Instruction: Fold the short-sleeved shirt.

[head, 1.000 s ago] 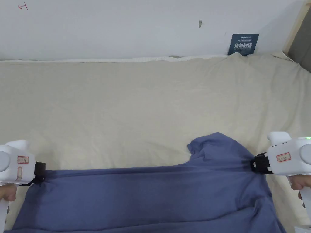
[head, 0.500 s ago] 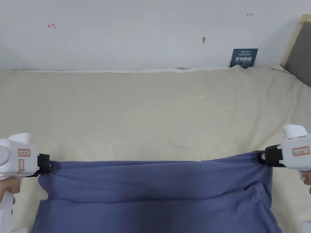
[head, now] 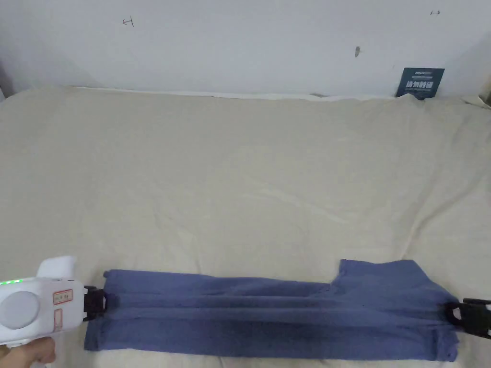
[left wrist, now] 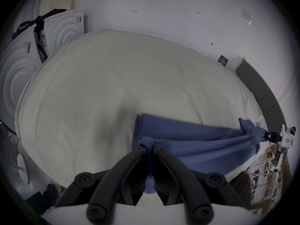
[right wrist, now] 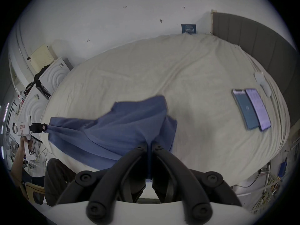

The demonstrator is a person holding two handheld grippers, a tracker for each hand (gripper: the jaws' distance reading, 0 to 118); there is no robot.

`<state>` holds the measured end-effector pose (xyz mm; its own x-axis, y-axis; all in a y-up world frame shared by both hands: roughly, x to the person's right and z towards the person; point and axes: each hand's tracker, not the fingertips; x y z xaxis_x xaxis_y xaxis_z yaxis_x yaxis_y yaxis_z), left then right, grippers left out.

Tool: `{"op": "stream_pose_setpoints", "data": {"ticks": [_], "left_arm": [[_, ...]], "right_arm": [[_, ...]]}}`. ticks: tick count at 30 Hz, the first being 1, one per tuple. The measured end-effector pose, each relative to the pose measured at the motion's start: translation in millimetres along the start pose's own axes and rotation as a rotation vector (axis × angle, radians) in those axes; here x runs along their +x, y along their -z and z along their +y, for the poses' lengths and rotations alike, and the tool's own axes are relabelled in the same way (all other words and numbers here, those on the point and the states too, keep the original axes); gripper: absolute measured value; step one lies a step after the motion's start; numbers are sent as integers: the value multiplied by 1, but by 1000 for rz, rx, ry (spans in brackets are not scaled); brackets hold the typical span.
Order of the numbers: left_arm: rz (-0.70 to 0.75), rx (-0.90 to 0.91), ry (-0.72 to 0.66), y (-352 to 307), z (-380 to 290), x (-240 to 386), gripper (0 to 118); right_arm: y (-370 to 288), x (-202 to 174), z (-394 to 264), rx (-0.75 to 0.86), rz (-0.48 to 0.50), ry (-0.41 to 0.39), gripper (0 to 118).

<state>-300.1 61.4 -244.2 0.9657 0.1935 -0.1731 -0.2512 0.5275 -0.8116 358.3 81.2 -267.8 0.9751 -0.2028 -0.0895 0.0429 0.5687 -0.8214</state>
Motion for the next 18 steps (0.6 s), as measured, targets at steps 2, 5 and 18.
{"op": "stream_pose_setpoints", "data": {"ticks": [2, 5, 18], "left_arm": [[-1, -15, -29, 3, -11, 0, 7], [5, -27, -12, 5, -22, -2, 7], [12, -62, 6, 20, -26, -16, 7]], "right_arm": [[5, 4, -10, -14, -6, 4, 7], [11, 11, -19, -30, -2, 22, 7], [4, 17, -23, -32, 22, -5, 7]]}}
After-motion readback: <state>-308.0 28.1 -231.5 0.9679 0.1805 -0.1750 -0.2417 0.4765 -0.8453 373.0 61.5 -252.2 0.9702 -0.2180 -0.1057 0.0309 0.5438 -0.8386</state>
